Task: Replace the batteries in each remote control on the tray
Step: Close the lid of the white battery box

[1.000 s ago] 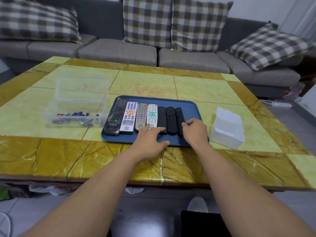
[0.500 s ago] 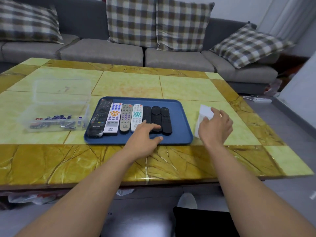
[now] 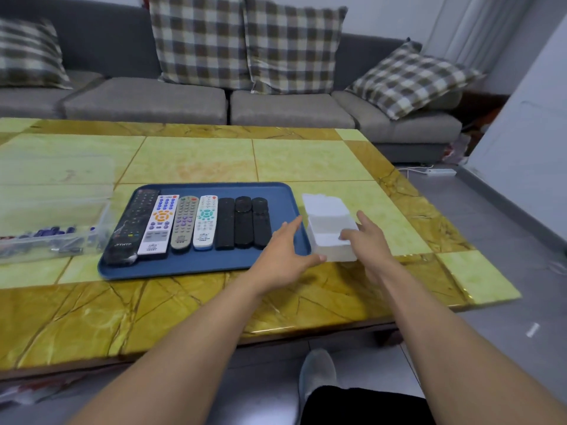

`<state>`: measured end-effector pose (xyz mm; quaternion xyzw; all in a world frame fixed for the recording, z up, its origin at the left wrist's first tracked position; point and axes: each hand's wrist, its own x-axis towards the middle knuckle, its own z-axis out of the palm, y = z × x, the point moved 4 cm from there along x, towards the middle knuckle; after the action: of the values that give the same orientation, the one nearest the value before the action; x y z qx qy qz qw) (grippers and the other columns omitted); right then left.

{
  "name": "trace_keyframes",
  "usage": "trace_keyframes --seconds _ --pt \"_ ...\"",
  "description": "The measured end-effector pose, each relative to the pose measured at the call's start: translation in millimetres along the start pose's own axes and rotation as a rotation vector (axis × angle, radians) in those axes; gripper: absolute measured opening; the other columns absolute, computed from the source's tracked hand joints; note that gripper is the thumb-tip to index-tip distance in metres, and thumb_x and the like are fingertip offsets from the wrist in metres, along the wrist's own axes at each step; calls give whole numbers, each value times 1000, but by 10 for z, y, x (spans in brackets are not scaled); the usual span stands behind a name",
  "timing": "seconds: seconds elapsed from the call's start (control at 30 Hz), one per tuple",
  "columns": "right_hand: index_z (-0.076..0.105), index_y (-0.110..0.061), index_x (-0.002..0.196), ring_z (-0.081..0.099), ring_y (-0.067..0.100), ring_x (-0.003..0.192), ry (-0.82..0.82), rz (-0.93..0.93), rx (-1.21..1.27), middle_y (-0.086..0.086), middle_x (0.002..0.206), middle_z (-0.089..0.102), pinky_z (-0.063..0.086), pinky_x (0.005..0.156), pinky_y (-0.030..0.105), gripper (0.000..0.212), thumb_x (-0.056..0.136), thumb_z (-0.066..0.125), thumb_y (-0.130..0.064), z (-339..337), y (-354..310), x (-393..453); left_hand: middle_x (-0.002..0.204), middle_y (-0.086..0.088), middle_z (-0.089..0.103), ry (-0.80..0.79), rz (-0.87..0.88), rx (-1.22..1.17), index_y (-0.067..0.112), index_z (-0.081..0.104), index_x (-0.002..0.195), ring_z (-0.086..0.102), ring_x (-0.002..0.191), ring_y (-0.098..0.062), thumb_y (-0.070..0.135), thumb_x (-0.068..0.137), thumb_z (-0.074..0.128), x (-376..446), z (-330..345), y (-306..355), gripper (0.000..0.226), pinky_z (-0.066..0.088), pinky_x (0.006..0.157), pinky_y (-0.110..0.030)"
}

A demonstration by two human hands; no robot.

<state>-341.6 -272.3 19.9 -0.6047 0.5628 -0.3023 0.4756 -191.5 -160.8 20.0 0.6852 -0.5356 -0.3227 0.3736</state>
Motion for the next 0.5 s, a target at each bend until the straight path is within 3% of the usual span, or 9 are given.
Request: trace_keyframes --seconds 0.07,0.1,0.17,0.2,0.27,0.33,0.4,0.5 --pt "45 -18 146 58 24 118 -36 72 102 2 139 56 49 99 42 65 91 59 -50 -22 19 59 163 8 27 5 26 33 33 16 158 6 155 -16 44 85 76 79 86 18 95 18 124 -49" --pt "57 -16 129 63 23 106 -46 98 148 3 125 63 53 90 39 53 95 53 -56 -31 11 74 163 7 28 18 39 47 35 16 157 5 155 -16 43 84 76 112 127 19 95 17 124 -49" --pt "59 -16 98 61 18 81 -35 110 207 1 94 64 50 67 31 37 102 44 -49 -58 -5 100 159 8 34 46 51 54 34 16 157 11 153 -17 40 83 78 184 193 27 96 21 121 -42" --pt "56 -15 93 58 14 75 -12 93 213 -3 87 60 47 61 28 33 105 42 -43 -67 -13 110 156 9 37 53 46 50 31 15 158 16 150 -17 38 82 79 210 213 28 99 25 116 -38" --pt "61 -15 104 57 7 74 12 21 215 -7 88 61 47 58 23 25 107 41 -30 -80 -7 163 150 9 43 62 23 44 29 6 160 24 145 -17 39 78 82 261 231 12 111 31 105 -33" --pt "63 -22 123 64 8 85 31 -47 244 -7 102 67 52 61 23 26 106 42 -25 -107 -44 169 148 7 45 83 -11 53 28 -6 159 24 145 -17 42 75 84 310 243 -8 124 33 105 -35" --pt "69 -26 115 65 12 101 44 -75 342 -9 110 69 54 72 27 30 106 42 -31 -133 -69 130 147 7 45 108 -40 58 27 -13 158 21 146 -17 43 74 84 325 222 -12 130 33 109 -39" --pt "80 -26 95 58 7 112 25 -150 293 -10 117 68 43 90 28 61 105 25 -52 -236 -54 122 148 9 45 161 -53 59 28 -18 157 15 150 -16 44 74 83 357 251 -25 131 32 111 -42"
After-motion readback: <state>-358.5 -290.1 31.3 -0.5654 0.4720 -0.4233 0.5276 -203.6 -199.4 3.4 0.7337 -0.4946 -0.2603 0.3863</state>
